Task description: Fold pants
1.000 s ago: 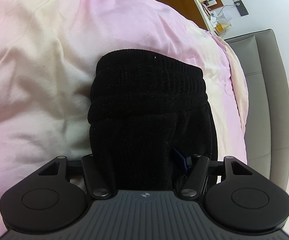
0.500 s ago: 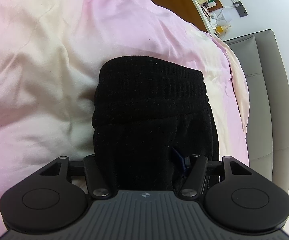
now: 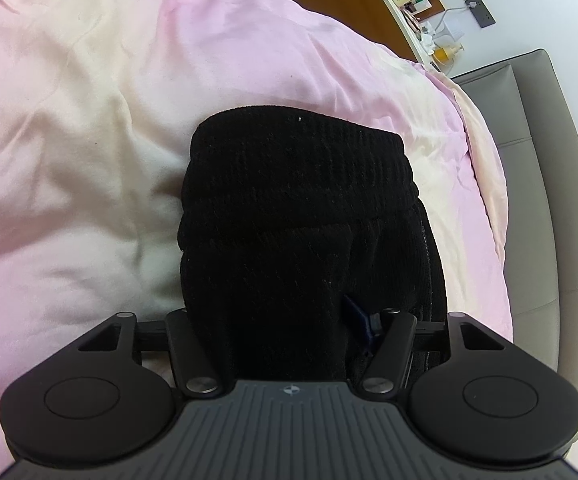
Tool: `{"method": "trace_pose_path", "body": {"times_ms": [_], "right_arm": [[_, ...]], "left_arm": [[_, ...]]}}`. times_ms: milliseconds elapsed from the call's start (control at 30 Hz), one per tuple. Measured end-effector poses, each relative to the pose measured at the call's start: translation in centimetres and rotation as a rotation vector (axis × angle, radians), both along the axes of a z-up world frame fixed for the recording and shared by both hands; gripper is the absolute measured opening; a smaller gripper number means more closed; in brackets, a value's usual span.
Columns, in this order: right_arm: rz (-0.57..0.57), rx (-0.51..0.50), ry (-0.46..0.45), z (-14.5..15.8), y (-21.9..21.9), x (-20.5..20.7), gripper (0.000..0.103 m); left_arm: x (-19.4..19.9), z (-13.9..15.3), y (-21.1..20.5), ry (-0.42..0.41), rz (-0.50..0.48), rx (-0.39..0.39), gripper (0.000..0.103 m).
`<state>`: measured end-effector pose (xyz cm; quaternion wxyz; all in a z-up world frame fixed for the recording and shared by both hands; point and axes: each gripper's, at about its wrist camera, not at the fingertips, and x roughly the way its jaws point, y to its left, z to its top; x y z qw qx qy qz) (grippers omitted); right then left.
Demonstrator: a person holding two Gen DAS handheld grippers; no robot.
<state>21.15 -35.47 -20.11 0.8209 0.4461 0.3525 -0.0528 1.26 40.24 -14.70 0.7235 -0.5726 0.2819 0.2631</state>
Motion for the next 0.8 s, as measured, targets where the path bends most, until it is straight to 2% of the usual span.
{"method": "trace_pose_path", "body": {"times_ms": [67,133,233,433,567,633,667,700,800], "right_arm": [[-0.068,0.103,0.021,-2.0,-3.0,0.3,0.062],[-0.110,0.148,0.031,-3.0,-2.3,1.2,0.062],[-0.113,0.099,0.020,-3.8,-4.0,1.8,0.060],[-0.118,0.126,-0.044,-6.8,-4.6,3.8,0.059],[-0.113,0.092,-0.054,-6.0,-3.7,3.9,0.060],[-0.098,0.088,-0.064,-5.7,-3.4,4.0,0.043],[-0.105,0.114,-0.078,-5.7,-3.5,3.8,0.030],[-0.120,0.142,-0.095,-5.6,-3.6,3.5,0.022],[-0.144,0.158,-0.153,-4.5,-3.3,2.7,0.016]], "left_arm": [[0.1,0.1,-0.2,0.011,-0.002,0.011,0.070],[0.3,0.2,-0.3,0.020,-0.002,0.018,0.072],[0.4,0.3,-0.5,0.031,0.001,0.028,0.072],[0.8,0.5,-0.9,0.050,-0.003,0.059,0.074],[1.1,0.4,-1.1,0.061,-0.013,0.083,0.077],[1.3,0.5,-1.3,0.068,-0.017,0.096,0.078],[1.4,0.5,-1.3,0.070,-0.019,0.099,0.079],[1.5,0.5,-1.3,0.071,-0.020,0.100,0.079],[1.4,0.5,-1.3,0.067,-0.020,0.095,0.079]]}}
